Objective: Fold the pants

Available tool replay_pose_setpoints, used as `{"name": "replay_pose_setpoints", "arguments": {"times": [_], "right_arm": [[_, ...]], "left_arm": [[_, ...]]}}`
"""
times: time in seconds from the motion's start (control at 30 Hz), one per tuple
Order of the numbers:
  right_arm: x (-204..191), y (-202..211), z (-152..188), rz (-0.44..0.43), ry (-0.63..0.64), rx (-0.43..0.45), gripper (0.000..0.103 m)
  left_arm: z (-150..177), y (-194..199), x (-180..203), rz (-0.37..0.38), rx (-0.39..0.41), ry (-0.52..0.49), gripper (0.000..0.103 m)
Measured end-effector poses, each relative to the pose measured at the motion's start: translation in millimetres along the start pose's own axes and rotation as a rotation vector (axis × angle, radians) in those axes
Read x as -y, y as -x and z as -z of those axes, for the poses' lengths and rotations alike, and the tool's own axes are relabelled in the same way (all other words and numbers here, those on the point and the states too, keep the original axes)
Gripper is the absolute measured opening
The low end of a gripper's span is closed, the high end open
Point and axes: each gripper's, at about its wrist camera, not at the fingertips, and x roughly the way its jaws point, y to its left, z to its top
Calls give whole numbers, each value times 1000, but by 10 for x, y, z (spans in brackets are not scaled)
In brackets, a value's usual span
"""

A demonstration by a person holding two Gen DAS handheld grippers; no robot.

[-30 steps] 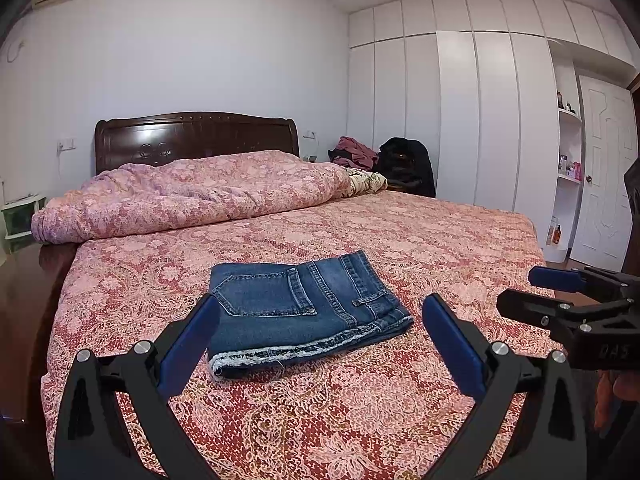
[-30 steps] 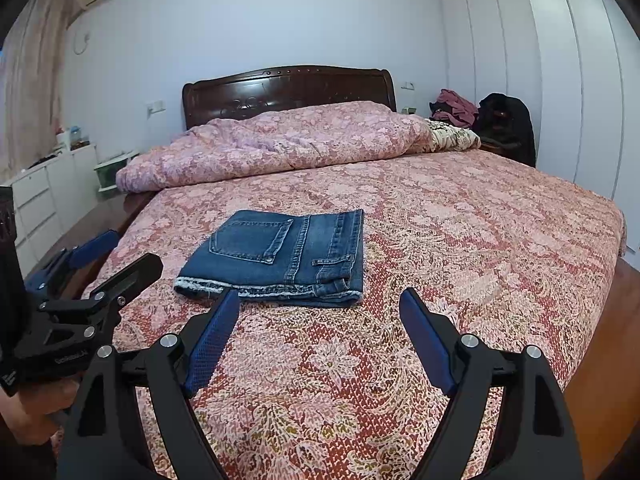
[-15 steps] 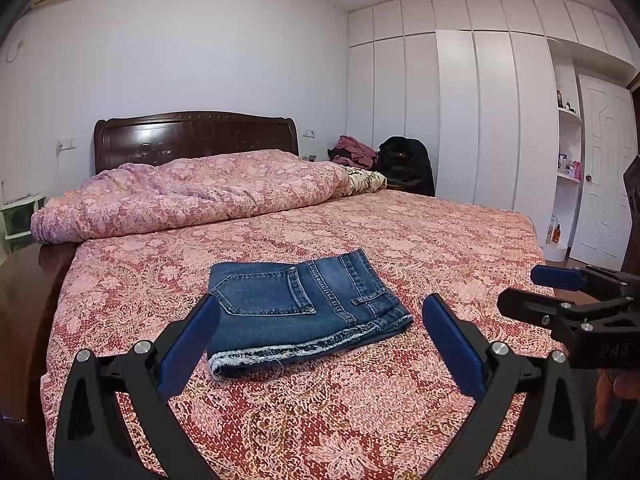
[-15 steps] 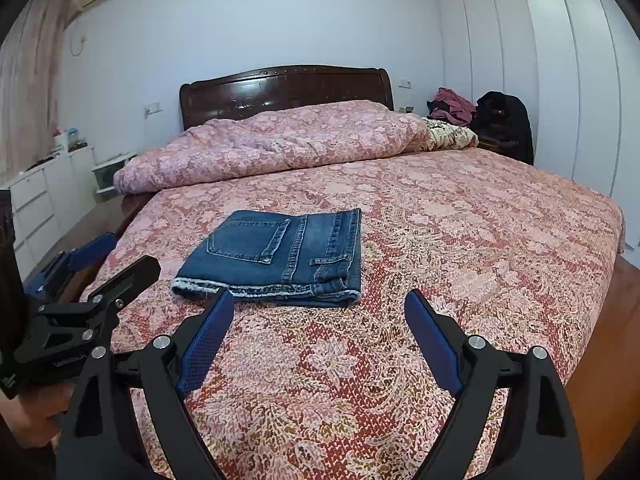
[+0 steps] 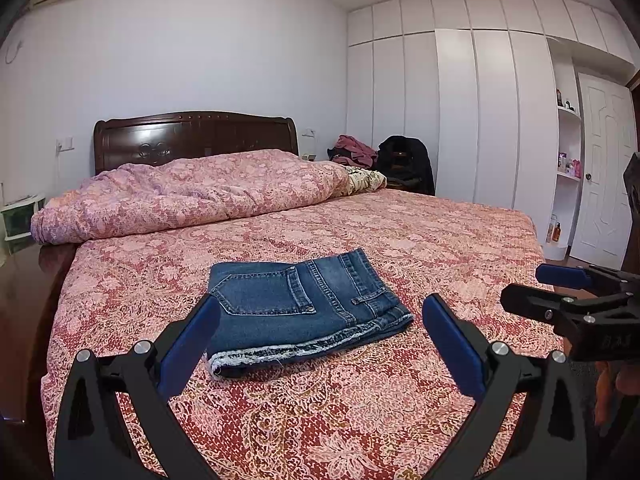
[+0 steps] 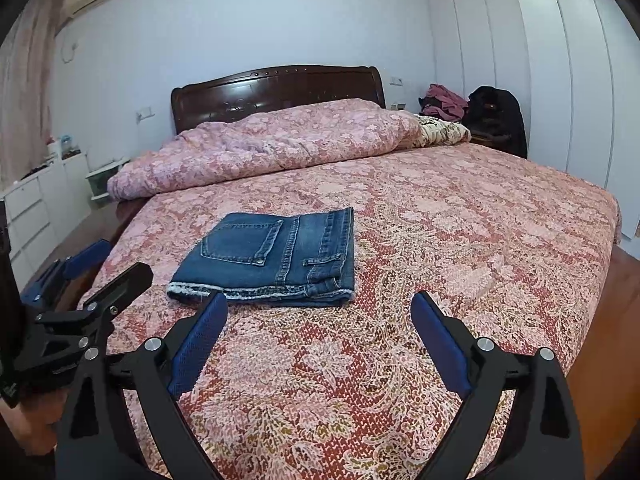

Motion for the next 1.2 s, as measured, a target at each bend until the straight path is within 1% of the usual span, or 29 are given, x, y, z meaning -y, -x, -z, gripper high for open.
{"name": "replay_pose_setpoints", "arguments": {"times": [0.67,0.87,0.97,1.2], "right_arm": [[-7,5,9,-4,1,-2,92],[-18,5,4,-7,6,-1,92],[-22,8,5,-7,6,-1,92],[-27,10,3,-5,7,-1,92]], "left_arm": [[-32,-4,-9,9,-10,2,101],[-33,-12,-44,-14,-26,26,101],[-33,-11,-63,-23,-21,29,101],[-40,12,-15,-39,-13,-6,101]]}}
